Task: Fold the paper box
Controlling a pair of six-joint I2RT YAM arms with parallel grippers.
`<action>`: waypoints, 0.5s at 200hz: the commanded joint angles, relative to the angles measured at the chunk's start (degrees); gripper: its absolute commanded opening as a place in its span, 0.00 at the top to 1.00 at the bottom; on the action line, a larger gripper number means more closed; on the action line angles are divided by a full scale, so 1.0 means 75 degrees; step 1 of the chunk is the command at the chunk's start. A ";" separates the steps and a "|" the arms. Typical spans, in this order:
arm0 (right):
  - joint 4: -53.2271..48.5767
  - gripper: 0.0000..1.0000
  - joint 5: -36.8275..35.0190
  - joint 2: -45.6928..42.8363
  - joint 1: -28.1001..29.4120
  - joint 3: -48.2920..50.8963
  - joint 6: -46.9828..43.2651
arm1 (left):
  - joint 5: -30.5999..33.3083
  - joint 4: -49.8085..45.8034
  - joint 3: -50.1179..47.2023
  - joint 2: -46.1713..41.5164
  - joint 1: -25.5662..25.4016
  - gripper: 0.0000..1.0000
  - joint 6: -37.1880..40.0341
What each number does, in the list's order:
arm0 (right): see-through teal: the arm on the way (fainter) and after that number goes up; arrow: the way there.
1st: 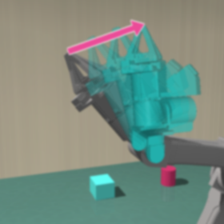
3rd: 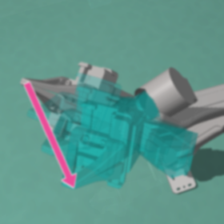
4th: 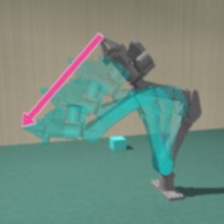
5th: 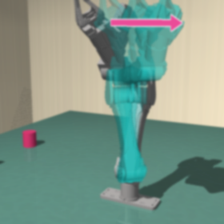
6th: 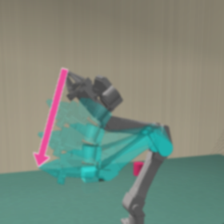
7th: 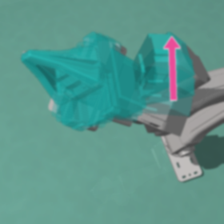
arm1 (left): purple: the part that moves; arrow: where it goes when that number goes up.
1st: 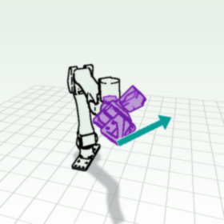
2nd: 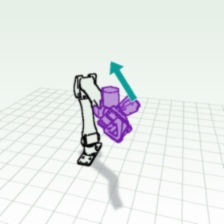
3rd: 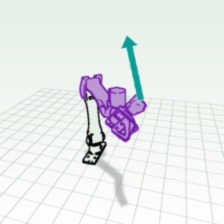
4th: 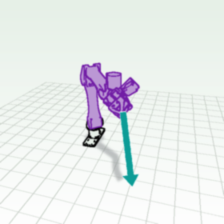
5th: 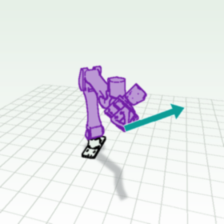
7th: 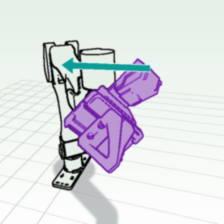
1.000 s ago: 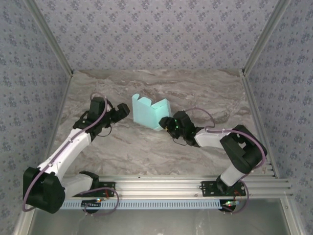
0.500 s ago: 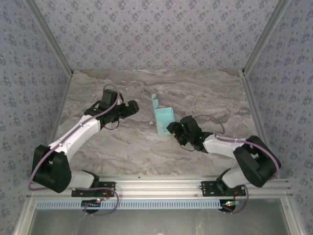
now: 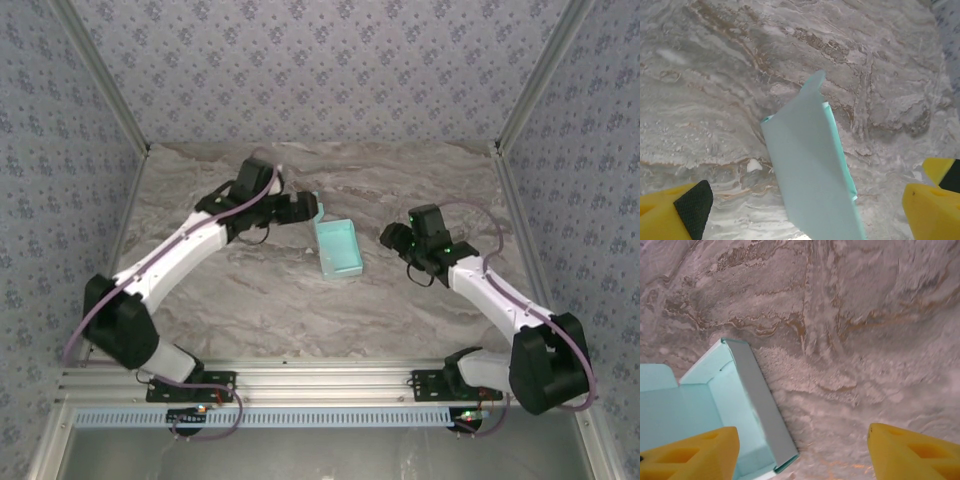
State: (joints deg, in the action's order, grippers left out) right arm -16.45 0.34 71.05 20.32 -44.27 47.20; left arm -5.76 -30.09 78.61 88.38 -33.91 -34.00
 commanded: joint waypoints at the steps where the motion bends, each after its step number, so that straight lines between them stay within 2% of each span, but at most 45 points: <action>1: -0.0467 0.30 0.0045 0.0176 -0.0198 -0.0228 -0.0977 | 0.1123 -0.1955 0.1218 0.0819 -0.0398 0.01 0.0342; 17: -0.0235 0.30 0.0279 0.0258 -0.0272 -0.0185 -0.0783 | 0.1676 -0.2355 0.1637 0.1151 -0.0680 0.02 0.0269; 31: -0.0076 0.30 0.0439 0.0322 -0.0277 -0.0124 -0.0641 | 0.1863 -0.2535 0.1880 0.1392 -0.0868 0.15 0.0085; 54: 0.0080 0.30 0.0644 0.0419 -0.0282 -0.0034 -0.0517 | 0.2800 -0.3277 0.2383 0.1765 -0.1259 0.27 -0.0228; 72: 0.0062 0.30 0.0761 0.0493 -0.0279 -0.0051 -0.0588 | 0.3427 -0.3453 0.2514 0.1907 -0.1552 0.43 -0.0254; 100: 0.0020 0.30 0.0761 0.0468 -0.0283 -0.0062 -0.0631 | 0.3729 -0.3675 0.2835 0.2164 -0.1721 0.64 -0.0084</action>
State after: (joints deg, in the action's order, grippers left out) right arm -16.12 5.02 74.26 18.50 -44.77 43.46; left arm 16.25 -52.88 96.14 103.31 -45.95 -35.42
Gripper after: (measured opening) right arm 0.698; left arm 0.425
